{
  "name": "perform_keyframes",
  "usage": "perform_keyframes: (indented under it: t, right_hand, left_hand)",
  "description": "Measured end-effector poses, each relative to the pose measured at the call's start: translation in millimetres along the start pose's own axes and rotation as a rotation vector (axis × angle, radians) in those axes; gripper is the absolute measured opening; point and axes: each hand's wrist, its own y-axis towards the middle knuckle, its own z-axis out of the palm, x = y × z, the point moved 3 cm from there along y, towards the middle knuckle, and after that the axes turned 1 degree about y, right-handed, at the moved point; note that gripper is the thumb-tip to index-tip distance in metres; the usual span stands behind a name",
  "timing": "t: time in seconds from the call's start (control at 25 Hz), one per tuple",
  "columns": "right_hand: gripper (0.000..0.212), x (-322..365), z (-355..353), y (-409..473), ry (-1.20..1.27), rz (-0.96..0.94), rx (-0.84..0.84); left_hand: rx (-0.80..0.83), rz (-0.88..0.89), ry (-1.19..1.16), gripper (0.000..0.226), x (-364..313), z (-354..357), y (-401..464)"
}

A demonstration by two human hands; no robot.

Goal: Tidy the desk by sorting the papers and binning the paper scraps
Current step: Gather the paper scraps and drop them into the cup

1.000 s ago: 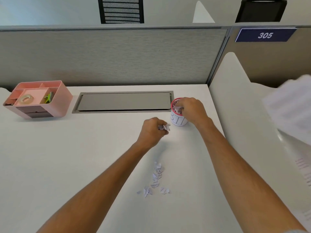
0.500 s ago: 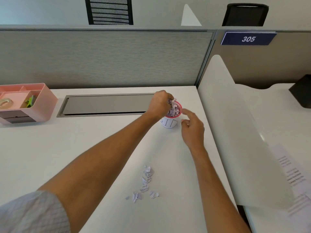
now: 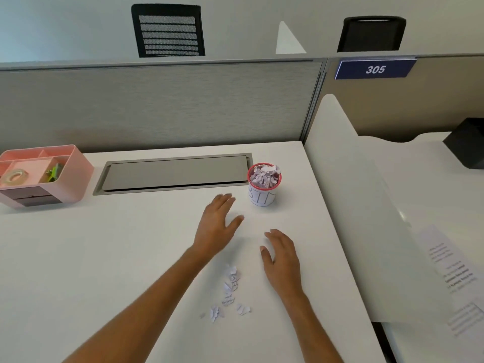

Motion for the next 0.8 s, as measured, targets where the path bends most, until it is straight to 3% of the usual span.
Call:
perform_keyframes:
  t: [0.12, 0.32, 0.64, 0.8]
  right_hand:
    - [0.045, -12, -5, 18, -0.110, 0.003, 0.057]
    - [0.068, -22, -10, 67, -0.348, -0.025, 0.193]
    - [0.067, -18, 14, 76, -0.556, -0.086, 0.232]
    - [0.060, 5, 16, 51, -0.406, -0.074, 0.212]
  left_hand:
    - [0.093, -0.093, 0.120, 0.066, 58, 12, -64]
    - [0.089, -0.103, 0.318, 0.084, 103, 8, -111]
    - [0.077, -0.125, 0.339, 0.070, 103, 8, -109]
    - [0.056, -0.111, 0.328, 0.068, 103, 8, -109]
